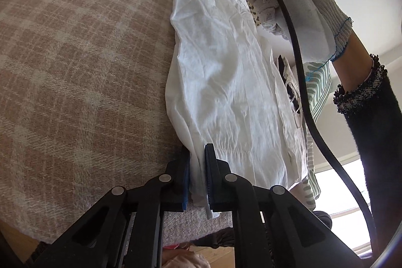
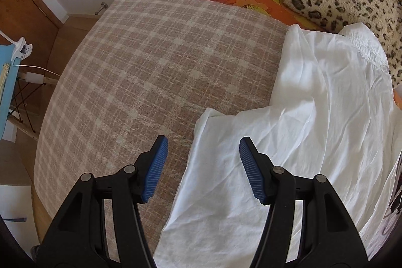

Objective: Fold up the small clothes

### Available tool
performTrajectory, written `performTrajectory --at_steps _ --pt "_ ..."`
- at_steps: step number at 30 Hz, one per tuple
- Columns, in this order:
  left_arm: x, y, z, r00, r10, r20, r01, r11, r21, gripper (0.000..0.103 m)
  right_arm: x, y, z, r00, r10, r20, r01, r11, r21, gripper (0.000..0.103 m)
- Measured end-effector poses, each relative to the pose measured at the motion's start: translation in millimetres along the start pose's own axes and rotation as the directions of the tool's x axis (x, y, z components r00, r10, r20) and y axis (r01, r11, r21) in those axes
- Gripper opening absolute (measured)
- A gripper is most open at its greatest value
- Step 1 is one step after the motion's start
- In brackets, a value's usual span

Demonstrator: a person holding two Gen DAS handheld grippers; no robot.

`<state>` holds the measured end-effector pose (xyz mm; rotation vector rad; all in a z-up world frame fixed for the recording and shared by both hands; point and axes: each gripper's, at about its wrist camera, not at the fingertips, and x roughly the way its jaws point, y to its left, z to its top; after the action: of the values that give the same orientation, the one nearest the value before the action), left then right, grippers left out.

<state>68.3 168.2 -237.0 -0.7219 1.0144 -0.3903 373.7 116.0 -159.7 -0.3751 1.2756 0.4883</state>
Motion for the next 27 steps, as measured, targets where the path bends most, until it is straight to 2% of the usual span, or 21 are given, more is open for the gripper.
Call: performTrajectory --at_steps 7,13,16,18,21,27 --pt "7.5 -5.9 -2.3 1.000 -0.011 0.001 0.011 1.000 0.012 0.008 34.2 14.8 15.0 0.996 -0.080 -0.037 0.080 0.997 -0.005 0.062" --pt "9.2 -11.8 1.2 1.000 -0.003 0.006 0.003 0.999 0.042 0.006 46.7 12.2 16.9 0.994 -0.090 -0.056 0.090 0.996 -0.009 0.059" --pt "10.6 -17.4 2.9 1.000 0.006 0.012 -0.007 0.998 0.065 0.006 43.3 7.0 14.3 0.995 -0.091 -0.049 0.091 0.996 -0.005 0.040" --pt "11.1 -19.9 4.2 1.000 0.008 0.014 -0.009 0.997 0.070 0.006 41.5 -2.6 13.7 0.995 -0.084 -0.044 0.085 0.996 0.015 0.018" --pt "12.2 -28.3 5.4 1.000 0.008 0.023 -0.009 0.997 0.076 0.005 36.7 -19.7 9.6 0.999 -0.025 -0.027 0.026 0.999 0.039 0.009" --pt "5.4 -56.9 7.3 0.998 -0.019 0.055 0.011 0.989 0.149 0.004 -2.5 -52.9 1.5 0.991 0.116 0.071 -0.123 0.987 0.106 0.006"
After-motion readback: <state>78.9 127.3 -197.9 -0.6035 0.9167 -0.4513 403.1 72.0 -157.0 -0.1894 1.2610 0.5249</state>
